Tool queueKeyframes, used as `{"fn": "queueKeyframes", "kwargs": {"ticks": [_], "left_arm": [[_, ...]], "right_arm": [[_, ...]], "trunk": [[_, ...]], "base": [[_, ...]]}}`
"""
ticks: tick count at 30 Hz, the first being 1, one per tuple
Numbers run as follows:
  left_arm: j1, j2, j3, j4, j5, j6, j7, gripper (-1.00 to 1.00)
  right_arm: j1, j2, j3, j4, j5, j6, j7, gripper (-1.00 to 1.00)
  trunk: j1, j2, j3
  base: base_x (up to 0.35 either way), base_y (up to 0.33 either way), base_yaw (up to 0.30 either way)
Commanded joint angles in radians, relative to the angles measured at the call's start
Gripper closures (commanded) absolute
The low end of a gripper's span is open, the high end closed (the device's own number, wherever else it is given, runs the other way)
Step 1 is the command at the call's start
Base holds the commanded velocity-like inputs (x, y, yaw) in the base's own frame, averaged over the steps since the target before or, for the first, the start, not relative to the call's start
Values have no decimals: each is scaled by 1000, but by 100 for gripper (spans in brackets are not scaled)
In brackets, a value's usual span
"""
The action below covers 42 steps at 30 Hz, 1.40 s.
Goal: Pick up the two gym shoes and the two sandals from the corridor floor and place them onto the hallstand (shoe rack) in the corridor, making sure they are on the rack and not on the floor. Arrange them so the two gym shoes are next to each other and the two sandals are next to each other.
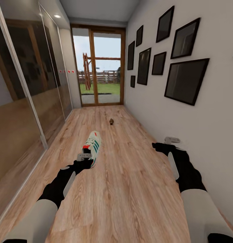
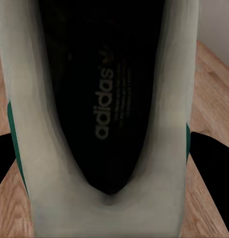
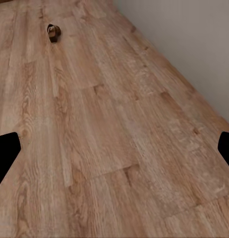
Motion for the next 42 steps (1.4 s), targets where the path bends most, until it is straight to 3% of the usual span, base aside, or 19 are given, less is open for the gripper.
{"fn": "queueKeyframes", "kwargs": {"ticks": [1,29,42], "left_arm": [[-1,0,0,-1,9,7,-1,100],[-1,-2,-1,-1,9,7,-1,100],[-1,-2,-1,-1,9,7,-1,100]], "right_arm": [[-1,0,-1,-2,-4,5,-1,-100],[0,0,-1,-2,-4,5,-1,-100],[-1,-2,-2,-2,-4,5,-1,-100]], "trunk": [[0,0,0],[0,0,34],[0,0,41]], "base": [[346,0,221],[347,-63,219],[347,-87,47]]}}
